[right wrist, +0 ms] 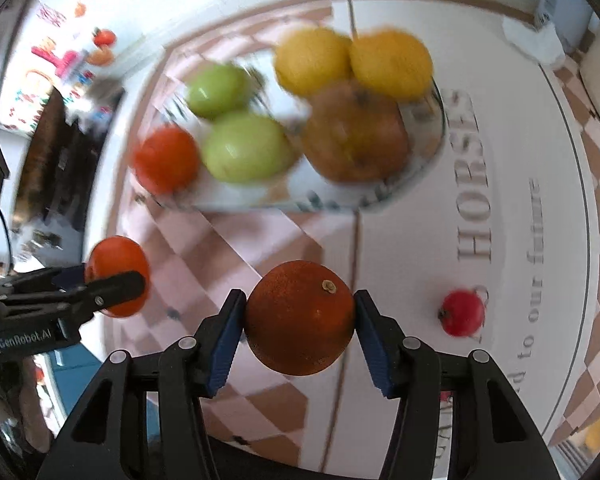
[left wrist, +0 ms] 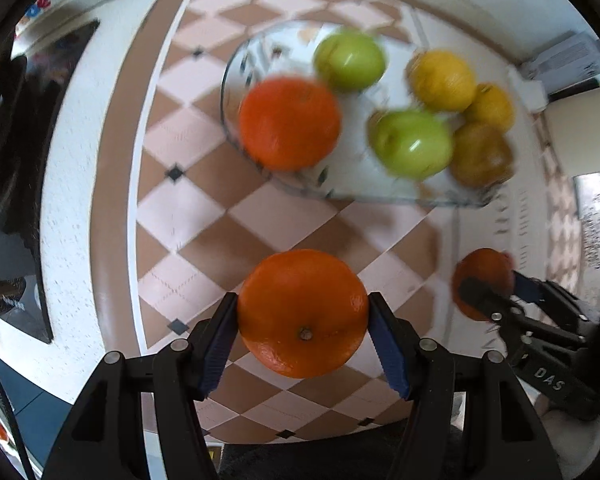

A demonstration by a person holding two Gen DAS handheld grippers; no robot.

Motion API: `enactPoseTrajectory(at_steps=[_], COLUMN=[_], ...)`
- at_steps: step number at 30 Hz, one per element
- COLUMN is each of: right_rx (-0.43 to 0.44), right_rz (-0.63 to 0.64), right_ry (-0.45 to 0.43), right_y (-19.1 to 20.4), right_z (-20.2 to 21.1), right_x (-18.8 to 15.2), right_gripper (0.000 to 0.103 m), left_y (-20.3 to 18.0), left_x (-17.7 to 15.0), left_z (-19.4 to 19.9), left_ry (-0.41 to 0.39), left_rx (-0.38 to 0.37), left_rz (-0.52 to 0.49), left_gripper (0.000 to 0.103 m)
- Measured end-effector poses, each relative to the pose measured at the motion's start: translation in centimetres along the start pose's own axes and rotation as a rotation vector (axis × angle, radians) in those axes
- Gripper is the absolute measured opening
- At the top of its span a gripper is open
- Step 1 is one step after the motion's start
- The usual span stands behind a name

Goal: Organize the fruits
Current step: 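Carry both oranges onto the floral plate and open both tools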

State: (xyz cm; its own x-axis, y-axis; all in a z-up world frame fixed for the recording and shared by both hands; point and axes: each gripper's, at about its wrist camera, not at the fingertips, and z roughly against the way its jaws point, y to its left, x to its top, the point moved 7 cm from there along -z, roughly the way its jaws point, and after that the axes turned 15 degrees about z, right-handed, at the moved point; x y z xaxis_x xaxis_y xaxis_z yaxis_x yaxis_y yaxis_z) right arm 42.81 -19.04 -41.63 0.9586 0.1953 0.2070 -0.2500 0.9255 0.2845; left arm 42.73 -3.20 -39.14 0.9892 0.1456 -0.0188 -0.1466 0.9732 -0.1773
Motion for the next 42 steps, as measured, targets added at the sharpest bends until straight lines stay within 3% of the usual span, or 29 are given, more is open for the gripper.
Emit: enactPoseTrajectory(at_steps=[5,8,11,15,19,24,30,31,32,33,35,36,38,42], right_rx=[0.045,0.043,0.03,0.0,-0.044,-0.078,-0.023,-0.022,-0.022,-0.032,-0.047,-0.046,-0.043,-0.063], right_rz=[0.004,0.019,0.039,0.09,0.198,0.288,0.206,0.193,0.183,0.173,0.156,0.146,0.116,0.088], right_ry=[-0.095,-0.13,-0.124,-0.081,-0.078,-0.053,-0.042,-0.044,-0.046,-0.045,-0.052,-0.052,-0.052,-0.069], right_y=[0.5,-0.2,-0.8,-0.5,1.3,2.9,2.6,2.4,2.4,2.1,1.7,1.5,0.9,0.0], right_z=[3.0,3.9,3.0,-0.1,-1.2,-1.9,-1.9,-1.9,-1.9,-1.7,-1.4,-1.3,-1.0,0.1], right_x=[5.9,9.8,13.1,15.4,15.9,14.4,14.0,14.0,14.1,14.0,14.1,14.0,14.0,14.0], right_gripper=[0.057,0.057,0.057,0.057,0.057,0.057,0.059,0.061,0.07,0.085,0.09,0.09,0.09,0.091], left_y=[-2.2,-2.9,-2.2,-1.2,-0.9,-1.4,-1.7,-1.7,-1.7,-1.6,-1.5,-1.5,-1.6,-1.6], left_x=[3.7,7.0,10.2,14.2,16.5,17.2,17.0,16.9,16.8,16.8,16.9,16.9,17.0,17.2], left_z=[4.9,6.9,7.2,6.0,3.4,0.5,-1.7,-2.1,-2.5,-2.6,-2.5,-2.6,-2.3,-1.0], left_ry=[-0.071,-0.134,-0.165,-0.149,-0.095,-0.009,0.072,0.093,0.112,0.12,0.118,0.123,0.13,0.096], left_rx=[-0.051,-0.027,0.014,0.054,0.07,0.06,0.047,0.04,0.032,0.023,0.017,0.012,-0.015,-0.007], left_rz=[-0.021,-0.036,-0.027,0.005,0.03,0.044,0.051,0.06,0.067,0.077,0.082,0.083,0.088,0.057], left_gripper=[0.061,0.061,0.061,0.061,0.061,0.061,0.062,0.062,0.062,0.062,0.063,0.067,0.094,0.095])
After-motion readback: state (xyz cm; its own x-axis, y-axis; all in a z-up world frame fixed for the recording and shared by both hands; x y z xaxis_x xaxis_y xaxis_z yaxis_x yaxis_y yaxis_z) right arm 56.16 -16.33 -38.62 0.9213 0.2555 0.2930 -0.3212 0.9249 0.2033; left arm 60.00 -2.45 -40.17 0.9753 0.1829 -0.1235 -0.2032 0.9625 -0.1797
